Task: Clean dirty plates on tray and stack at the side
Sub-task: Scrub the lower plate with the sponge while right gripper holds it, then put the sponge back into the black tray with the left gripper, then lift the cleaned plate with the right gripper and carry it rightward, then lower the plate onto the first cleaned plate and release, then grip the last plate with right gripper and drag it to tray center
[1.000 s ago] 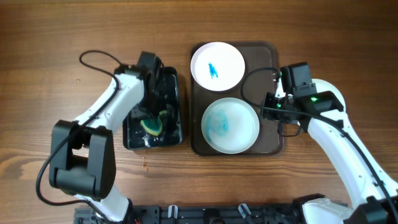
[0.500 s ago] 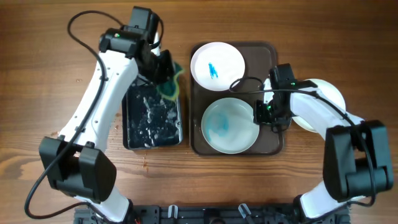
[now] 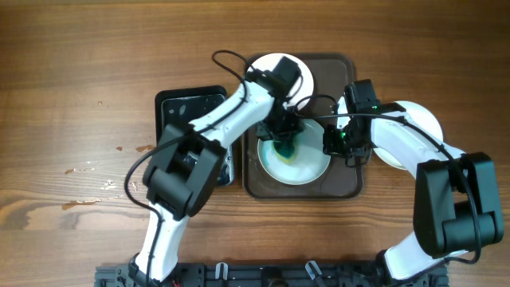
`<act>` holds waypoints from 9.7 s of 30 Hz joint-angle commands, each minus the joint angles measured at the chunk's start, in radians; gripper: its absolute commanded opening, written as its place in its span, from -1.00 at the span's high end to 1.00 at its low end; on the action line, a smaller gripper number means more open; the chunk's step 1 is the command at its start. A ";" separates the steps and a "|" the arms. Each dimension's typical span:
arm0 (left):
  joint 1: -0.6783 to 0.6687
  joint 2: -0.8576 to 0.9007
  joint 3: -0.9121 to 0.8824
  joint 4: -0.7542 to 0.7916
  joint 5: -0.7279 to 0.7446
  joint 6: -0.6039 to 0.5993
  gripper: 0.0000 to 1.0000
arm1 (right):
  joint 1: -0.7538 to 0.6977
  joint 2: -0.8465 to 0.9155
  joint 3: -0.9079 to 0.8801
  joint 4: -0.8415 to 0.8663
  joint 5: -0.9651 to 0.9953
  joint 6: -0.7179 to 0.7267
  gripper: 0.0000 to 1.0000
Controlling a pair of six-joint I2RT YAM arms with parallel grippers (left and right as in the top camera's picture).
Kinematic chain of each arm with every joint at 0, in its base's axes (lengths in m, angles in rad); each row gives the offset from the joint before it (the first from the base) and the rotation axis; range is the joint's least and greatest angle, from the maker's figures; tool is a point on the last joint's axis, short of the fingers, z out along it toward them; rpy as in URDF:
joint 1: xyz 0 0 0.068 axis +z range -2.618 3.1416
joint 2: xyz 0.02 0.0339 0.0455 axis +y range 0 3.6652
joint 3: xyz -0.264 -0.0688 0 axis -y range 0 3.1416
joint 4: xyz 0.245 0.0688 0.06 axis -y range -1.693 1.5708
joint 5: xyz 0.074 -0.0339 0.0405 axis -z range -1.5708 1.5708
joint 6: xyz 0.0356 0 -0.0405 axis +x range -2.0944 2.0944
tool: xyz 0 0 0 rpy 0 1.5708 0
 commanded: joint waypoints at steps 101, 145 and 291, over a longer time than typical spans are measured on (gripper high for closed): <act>0.415 -0.410 -0.402 -0.083 -0.302 0.032 0.22 | -0.002 0.002 0.072 -0.132 0.092 -0.002 0.91; 0.766 -1.102 -0.343 -0.209 -0.295 0.031 -1.00 | 0.951 0.081 0.791 -0.301 1.371 0.072 0.92; 0.766 -1.102 -0.343 -0.228 -0.190 0.028 -1.00 | 0.037 -0.180 -0.144 0.094 0.008 0.414 0.54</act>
